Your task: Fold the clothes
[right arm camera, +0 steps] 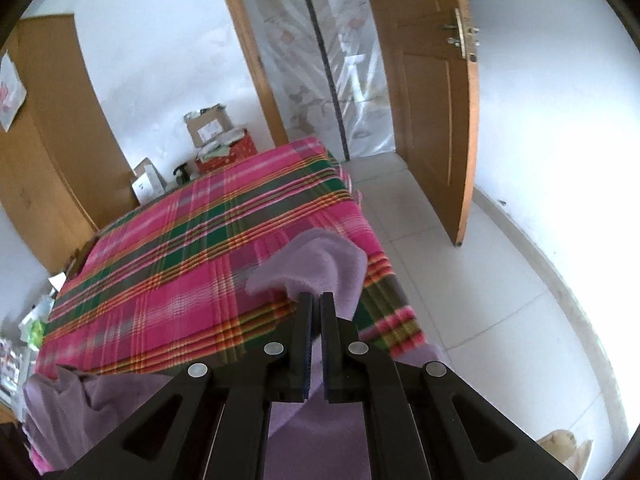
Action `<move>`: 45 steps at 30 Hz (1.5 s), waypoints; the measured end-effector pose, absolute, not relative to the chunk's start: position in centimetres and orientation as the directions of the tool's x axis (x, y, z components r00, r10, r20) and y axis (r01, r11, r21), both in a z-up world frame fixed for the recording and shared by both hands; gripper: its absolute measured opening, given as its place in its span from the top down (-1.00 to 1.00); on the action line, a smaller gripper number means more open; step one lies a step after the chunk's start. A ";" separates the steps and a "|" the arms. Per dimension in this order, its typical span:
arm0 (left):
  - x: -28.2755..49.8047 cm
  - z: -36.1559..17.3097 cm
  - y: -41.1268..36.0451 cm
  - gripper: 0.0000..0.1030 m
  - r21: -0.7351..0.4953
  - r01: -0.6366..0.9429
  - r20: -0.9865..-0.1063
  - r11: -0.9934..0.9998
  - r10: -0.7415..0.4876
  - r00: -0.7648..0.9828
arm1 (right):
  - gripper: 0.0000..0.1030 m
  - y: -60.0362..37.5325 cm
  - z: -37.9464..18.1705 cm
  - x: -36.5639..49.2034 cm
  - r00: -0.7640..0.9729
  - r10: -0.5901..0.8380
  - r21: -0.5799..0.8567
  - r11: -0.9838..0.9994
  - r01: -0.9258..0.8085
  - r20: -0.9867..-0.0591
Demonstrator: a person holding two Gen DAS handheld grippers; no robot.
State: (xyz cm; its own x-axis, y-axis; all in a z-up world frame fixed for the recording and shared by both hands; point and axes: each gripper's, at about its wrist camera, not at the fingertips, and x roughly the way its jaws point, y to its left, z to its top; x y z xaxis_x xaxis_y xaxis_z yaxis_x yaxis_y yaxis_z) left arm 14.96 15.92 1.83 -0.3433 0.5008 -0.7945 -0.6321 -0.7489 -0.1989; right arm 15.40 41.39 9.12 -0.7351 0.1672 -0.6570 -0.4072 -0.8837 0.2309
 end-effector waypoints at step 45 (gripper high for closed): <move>15.2 2.0 17.6 0.94 -0.195 -0.624 -0.806 -0.757 0.486 -0.338 | 0.85 42.0 4.4 14.6 -0.649 0.208 -0.001 -0.953 -0.304 -0.732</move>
